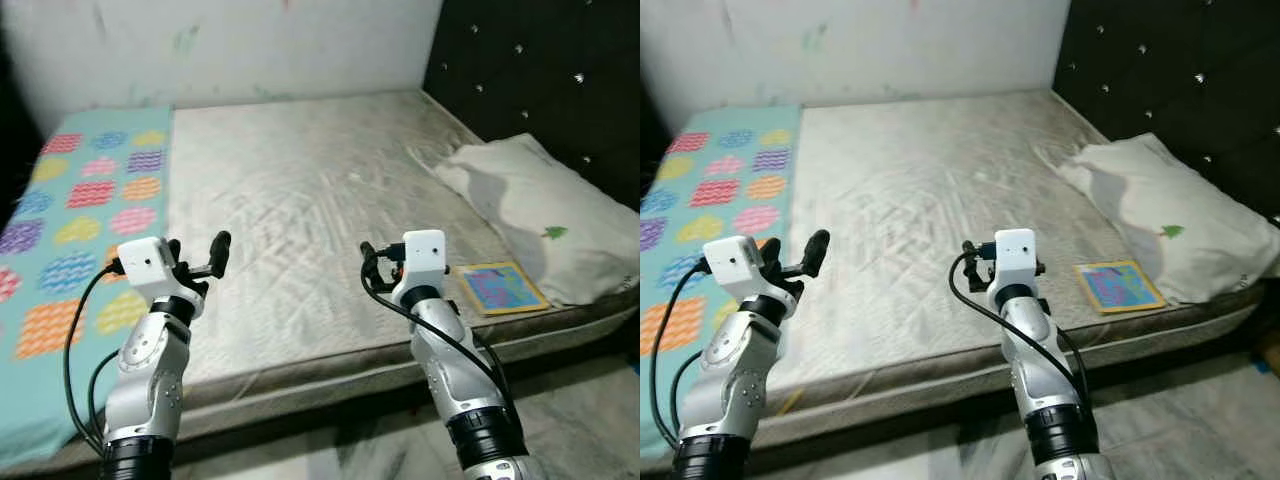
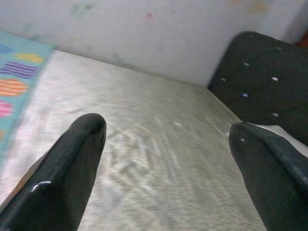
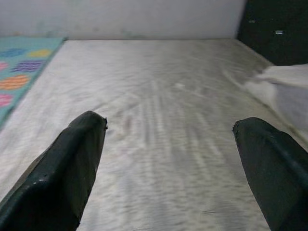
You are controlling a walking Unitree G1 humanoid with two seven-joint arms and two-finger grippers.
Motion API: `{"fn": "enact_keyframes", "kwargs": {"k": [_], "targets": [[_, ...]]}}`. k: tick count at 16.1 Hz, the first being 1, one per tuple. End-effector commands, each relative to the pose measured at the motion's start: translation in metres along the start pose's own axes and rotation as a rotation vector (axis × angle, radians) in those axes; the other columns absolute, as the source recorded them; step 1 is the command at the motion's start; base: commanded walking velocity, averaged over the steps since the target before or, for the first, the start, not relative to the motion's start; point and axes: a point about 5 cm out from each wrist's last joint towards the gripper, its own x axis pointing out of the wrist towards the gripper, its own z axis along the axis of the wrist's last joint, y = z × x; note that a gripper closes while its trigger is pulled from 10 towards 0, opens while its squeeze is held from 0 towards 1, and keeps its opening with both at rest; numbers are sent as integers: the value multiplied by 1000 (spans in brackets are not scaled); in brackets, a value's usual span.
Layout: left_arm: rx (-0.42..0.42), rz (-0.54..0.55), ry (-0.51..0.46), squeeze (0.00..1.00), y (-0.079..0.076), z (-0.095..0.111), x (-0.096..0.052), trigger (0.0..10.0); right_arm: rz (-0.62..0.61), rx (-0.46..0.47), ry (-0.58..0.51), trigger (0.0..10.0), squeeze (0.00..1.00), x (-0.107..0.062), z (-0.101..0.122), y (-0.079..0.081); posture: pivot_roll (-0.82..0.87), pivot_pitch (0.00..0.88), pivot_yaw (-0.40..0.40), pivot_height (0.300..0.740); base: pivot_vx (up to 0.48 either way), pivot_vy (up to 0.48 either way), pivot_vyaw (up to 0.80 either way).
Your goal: Clean up the room
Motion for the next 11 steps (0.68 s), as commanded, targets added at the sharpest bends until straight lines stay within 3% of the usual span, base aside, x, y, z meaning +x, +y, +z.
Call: {"fn": "enact_keyframes", "kwargs": {"k": [1, 3, 11], "targets": [[5, -33, 8, 0, -10, -1, 3, 10000, -39, -3, 0, 10000, 0, -1, -1, -12, -103, 9, -16, 740, 300, 0, 0], [3, -31, 10, 0, -10, -1, 3, 10000, -40, -2, 1, 10000, 0, -1, -1, -12, -103, 9, -15, 740, 300, 0, 0], [42, -12, 18, 0, -9, -3, 3, 10000, -44, 12, -2, 10000, 0, -2, -2, -13, -100, 8, -13, 740, 0, 0, 0]]}}
